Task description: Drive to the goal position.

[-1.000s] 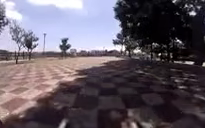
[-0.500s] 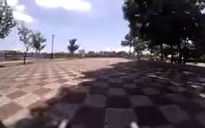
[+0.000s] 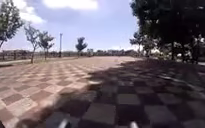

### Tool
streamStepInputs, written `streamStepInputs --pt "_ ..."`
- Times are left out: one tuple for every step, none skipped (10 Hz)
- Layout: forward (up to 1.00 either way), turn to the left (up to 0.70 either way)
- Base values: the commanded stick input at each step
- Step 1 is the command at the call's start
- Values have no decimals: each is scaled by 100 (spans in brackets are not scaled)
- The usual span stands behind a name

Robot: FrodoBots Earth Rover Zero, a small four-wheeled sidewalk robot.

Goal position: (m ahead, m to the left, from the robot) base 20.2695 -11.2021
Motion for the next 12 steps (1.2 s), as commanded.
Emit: streamStepInputs --pt "70 2" --pt "70 0" --pt "70 0" --pt "70 0" --pt "70 0" --pt "70 0" --pt "70 0" --pt "70 0" --pt "70 0" --pt "70 0" --pt "70 0" --pt "70 0"
